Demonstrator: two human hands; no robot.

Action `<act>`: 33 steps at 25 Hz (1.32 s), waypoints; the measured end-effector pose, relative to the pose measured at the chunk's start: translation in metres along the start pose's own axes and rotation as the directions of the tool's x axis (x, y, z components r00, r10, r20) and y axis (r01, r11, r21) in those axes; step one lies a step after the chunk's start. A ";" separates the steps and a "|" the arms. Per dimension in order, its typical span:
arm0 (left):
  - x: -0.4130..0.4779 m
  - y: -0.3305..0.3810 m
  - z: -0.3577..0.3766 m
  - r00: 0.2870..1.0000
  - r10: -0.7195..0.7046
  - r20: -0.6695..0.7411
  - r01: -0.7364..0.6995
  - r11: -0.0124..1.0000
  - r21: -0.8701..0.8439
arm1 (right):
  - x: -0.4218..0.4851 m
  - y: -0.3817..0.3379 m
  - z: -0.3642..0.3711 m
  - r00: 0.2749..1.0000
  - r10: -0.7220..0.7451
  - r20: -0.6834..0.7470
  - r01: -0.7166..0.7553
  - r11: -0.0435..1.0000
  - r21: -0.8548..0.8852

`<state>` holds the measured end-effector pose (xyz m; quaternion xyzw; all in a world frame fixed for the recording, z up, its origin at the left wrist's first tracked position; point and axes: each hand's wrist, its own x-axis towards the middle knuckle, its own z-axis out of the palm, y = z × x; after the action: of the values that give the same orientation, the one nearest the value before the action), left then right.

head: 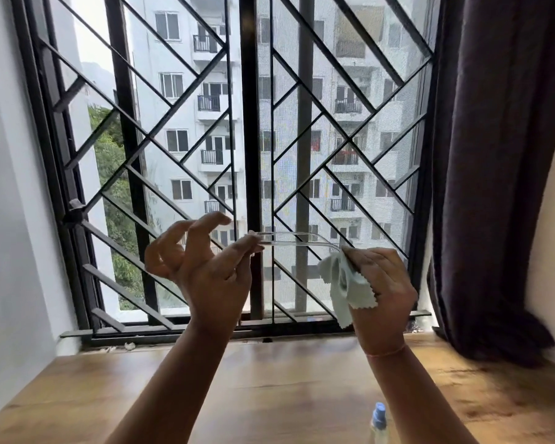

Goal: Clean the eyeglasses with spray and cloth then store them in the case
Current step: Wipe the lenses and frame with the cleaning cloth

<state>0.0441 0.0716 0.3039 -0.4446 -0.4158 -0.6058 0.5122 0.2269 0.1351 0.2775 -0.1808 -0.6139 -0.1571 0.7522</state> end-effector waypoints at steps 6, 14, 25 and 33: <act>0.000 -0.013 0.003 0.994 -0.110 -0.022 0.109 0.993 -0.055 | -0.014 0.004 -0.001 0.998 0.064 -0.020 -0.063 0.997 0.047; -0.006 -0.015 0.003 0.797 -0.597 0.096 0.580 0.710 -0.399 | -0.023 0.006 0.000 0.749 0.662 0.029 -0.594 0.650 0.475; -0.007 0.002 -0.003 0.289 -0.799 0.528 0.760 -0.144 -0.634 | -0.002 0.000 0.012 0.584 0.759 0.288 -0.719 0.319 0.618; -0.010 0.003 -0.002 0.325 -0.771 0.547 0.769 -0.121 -0.628 | -0.004 -0.004 0.018 0.586 0.714 0.382 -0.722 0.246 0.647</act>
<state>0.0478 0.0717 0.2939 -0.2945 -0.2473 -0.8961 -0.2217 0.2087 0.1405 0.2773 -0.1122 -0.4704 0.4723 0.7369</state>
